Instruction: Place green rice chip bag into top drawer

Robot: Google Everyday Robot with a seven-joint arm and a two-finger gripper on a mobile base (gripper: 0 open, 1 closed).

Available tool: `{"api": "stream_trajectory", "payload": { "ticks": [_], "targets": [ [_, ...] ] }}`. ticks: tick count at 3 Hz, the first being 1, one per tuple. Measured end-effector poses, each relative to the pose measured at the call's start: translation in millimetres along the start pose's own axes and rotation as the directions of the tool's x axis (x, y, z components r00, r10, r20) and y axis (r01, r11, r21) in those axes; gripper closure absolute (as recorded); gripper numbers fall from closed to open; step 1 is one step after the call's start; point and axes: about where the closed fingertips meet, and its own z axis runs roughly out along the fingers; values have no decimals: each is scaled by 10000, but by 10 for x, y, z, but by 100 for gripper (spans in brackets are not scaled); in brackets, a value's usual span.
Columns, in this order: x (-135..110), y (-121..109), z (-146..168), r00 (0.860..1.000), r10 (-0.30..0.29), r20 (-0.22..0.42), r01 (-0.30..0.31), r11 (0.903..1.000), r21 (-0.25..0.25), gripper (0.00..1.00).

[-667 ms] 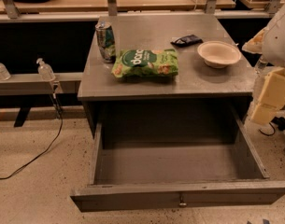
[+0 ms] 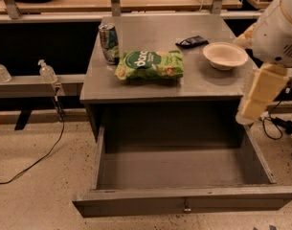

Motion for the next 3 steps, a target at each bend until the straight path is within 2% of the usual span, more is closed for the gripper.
{"api": "stream_trajectory", "payload": {
  "ticks": [1,2,3],
  "targets": [
    [-275,-163,124,9965,-726,406,717,9971,241,0],
    [-275,-164,124,9965,-726,406,716,9971,241,0],
    [-195,-285,234,9983,-473,350,445,9960,770,0]
  ]
}}
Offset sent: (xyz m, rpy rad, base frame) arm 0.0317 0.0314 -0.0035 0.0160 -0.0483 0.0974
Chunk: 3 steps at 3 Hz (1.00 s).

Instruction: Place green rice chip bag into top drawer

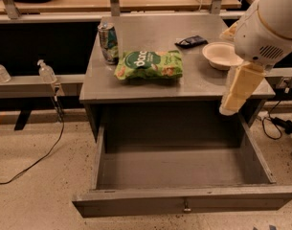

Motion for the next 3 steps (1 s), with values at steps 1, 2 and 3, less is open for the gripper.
{"api": "stream_trajectory", "payload": {
  "ticks": [1,2,3],
  "targets": [
    [117,-133,313,9998,-119,126,111,9976,689,0],
    [-24,-422,838,9956,-649,683,543,9875,1476,26],
    [-281,-631,1112,9843,-1458,996,1277,9774,1683,48]
  ]
}}
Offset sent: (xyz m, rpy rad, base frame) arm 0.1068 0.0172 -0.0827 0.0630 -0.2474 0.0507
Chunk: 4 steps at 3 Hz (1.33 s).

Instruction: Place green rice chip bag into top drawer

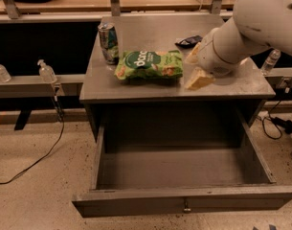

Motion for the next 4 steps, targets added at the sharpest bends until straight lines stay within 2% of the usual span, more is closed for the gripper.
{"api": "stream_trajectory", "payload": {
  "ticks": [1,2,4],
  "targets": [
    [-114,-195,319,9980,-625,96,625,9980,20,59],
    [-196,-332,516,9949,-1007,-36,1008,9947,224,48],
    [-313,-445,725,9884,-1502,-213,1511,9875,457,22]
  ]
}}
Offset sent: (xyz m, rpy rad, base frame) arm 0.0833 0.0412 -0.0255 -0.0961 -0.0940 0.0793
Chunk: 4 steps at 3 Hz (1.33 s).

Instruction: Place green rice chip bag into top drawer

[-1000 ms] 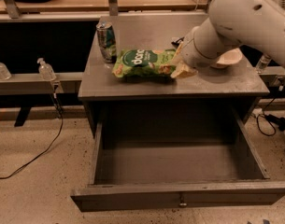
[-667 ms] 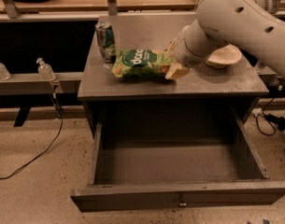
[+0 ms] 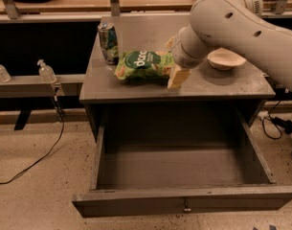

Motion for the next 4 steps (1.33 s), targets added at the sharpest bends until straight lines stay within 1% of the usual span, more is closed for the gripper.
{"api": "stream_trajectory", "payload": {
  "ticks": [1,2,3,4],
  "targets": [
    [19,-57,89,9998,-92,-155,93,9999,85,1],
    [52,-85,199,9990,-197,-398,200,9998,86,7],
    [70,-107,293,9986,-197,-493,197,9998,-6,23],
    [67,-120,280,9986,-197,-495,196,9998,-9,47]
  ]
}}
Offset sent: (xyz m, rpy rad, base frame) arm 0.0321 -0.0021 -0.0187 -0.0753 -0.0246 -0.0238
